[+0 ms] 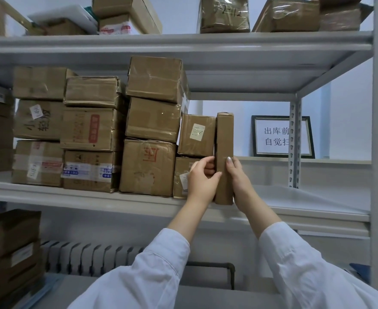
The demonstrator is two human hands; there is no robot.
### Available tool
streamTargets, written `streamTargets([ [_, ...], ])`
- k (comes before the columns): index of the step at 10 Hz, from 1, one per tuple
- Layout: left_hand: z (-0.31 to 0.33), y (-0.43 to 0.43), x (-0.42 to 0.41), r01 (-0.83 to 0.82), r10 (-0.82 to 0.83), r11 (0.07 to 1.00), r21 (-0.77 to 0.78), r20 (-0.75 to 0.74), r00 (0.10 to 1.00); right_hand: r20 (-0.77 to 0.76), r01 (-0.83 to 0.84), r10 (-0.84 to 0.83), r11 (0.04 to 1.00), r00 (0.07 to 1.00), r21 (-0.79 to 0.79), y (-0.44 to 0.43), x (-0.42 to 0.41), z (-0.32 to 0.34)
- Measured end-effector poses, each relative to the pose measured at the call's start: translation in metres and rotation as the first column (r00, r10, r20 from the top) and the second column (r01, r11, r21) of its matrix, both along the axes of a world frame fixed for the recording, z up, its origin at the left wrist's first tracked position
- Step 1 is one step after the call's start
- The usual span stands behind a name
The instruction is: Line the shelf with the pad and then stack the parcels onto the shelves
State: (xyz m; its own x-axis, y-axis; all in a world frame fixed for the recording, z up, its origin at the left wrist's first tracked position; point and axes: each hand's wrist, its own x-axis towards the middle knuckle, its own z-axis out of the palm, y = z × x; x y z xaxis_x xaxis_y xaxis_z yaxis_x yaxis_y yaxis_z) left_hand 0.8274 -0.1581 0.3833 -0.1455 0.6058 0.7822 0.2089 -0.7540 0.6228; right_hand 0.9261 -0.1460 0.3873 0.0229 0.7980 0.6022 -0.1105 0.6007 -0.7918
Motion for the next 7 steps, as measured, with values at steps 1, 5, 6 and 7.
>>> streamTargets([
  [1,-0.001,0.001,-0.001,0.013,-0.013,1.000,-0.014,0.022,1.000,-0.012,0.047,-0.047,0.998,0.999,-0.043,0.003,0.002,0.002],
  [5,-0.007,-0.006,-0.015,-0.057,0.060,0.998,-0.042,0.081,0.995,-0.036,0.031,-0.032,0.999,0.999,-0.034,-0.003,0.002,0.000],
  [6,-0.009,-0.010,-0.021,-0.064,0.068,0.997,-0.048,0.083,0.994,-0.059,0.042,-0.045,0.998,0.997,-0.044,-0.007,0.000,-0.001],
  [7,-0.010,-0.014,-0.026,-0.094,0.101,0.993,-0.067,0.094,0.991,-0.085,0.116,-0.119,0.993,0.989,-0.039,-0.019,-0.002,0.001],
])
